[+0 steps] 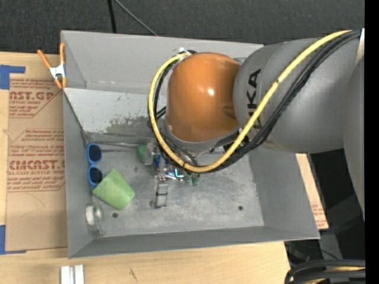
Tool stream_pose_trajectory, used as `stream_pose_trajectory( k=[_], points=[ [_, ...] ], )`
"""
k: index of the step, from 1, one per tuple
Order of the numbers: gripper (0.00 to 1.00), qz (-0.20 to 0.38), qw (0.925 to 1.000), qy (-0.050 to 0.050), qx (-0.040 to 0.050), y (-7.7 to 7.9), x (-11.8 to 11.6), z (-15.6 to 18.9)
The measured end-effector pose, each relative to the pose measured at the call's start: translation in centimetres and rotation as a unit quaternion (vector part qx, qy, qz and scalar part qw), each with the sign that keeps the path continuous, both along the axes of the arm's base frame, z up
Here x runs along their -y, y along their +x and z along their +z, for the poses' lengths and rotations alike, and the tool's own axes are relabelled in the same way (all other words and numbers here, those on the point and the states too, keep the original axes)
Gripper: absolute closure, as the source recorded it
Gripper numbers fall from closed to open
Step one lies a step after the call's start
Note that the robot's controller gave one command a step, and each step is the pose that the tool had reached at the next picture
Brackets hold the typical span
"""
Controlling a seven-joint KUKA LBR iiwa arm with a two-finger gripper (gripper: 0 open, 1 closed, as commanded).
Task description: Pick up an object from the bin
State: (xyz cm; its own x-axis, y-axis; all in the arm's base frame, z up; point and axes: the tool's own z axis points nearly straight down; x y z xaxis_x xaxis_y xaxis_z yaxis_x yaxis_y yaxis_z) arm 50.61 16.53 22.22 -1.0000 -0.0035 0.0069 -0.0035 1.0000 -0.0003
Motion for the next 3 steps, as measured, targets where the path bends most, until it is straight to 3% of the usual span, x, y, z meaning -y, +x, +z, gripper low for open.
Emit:
stream_pose_trajectory(
  k=[1,2,3],
  points=[
    [0.00,-0.134,0.9909,-0.001,0.0006,2.4,-3.6,-15.3],
    [1.00,-0.135,0.9909,0.000,0.0024,2.5,-3.5,-14.9],
    [1.00,-0.142,0.9899,0.002,0.0057,0.3,-6.5,-4.5]
  ],
)
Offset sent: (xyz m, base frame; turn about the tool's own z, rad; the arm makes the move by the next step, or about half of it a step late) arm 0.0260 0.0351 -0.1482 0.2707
